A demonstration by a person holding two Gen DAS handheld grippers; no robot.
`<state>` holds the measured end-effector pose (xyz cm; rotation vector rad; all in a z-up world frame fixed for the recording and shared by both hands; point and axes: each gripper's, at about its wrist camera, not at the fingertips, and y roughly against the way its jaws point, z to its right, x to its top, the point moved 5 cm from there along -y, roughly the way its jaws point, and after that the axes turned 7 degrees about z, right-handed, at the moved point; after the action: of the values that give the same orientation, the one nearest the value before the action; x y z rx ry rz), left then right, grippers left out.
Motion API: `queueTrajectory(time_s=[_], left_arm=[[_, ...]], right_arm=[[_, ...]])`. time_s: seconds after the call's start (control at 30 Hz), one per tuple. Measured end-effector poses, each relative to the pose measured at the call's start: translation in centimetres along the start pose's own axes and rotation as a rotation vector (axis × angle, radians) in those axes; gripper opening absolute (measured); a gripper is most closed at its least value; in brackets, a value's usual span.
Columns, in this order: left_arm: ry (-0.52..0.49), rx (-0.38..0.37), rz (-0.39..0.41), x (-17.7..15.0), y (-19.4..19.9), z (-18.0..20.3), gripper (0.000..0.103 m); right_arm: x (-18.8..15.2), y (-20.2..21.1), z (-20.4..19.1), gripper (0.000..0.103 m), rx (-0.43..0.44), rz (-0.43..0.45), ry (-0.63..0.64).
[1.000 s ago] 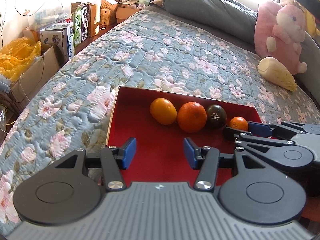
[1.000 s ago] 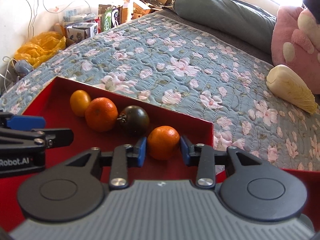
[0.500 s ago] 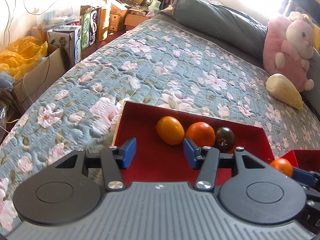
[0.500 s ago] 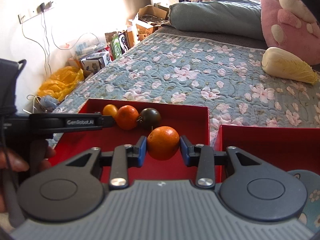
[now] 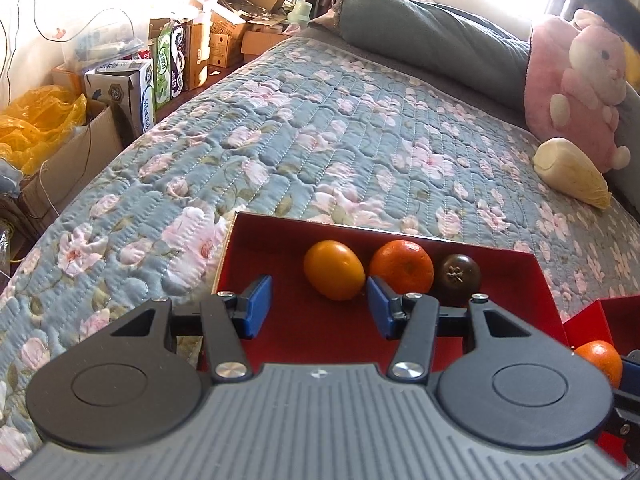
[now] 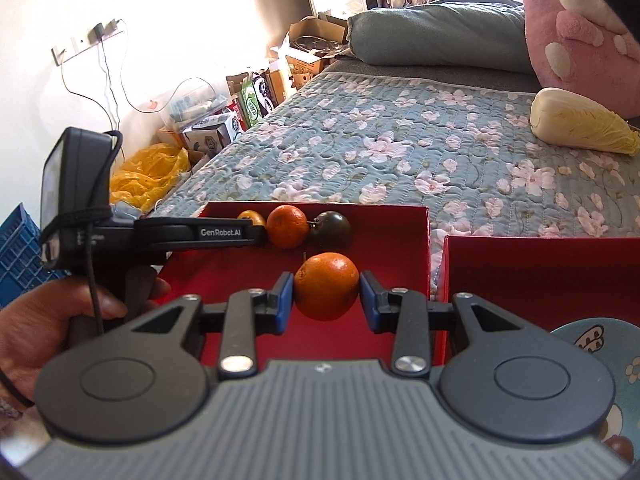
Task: Organize fruits
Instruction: 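Close the right gripper on an orange tomato and lift it, then close the left gripper on a yellow-orange tomato while the right holds its orange tomato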
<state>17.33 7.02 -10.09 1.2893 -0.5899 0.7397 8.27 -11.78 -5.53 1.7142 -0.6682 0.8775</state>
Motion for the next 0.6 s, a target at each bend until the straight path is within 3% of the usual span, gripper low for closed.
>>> queueTrajectory(time_s=[0.23, 0.37, 0.6], left_arm=[[-0.031, -0.006, 0.016, 0.1, -0.7, 0.7, 0.055], [-0.045, -0.047, 0.026, 0.2, -0.9, 0.9, 0.035], [-0.04, -0.054, 0.033, 0.4, -0.5, 1.1, 0.034]], right_arm=[[-0.4, 0.2, -0.3, 0.039, 0.011, -0.011, 0.0], [-0.5, 0.5, -0.3, 0.039, 0.011, -0.013, 0.006], [-0.6, 1.1, 0.0, 0.039, -0.003, -0.01, 0.003]])
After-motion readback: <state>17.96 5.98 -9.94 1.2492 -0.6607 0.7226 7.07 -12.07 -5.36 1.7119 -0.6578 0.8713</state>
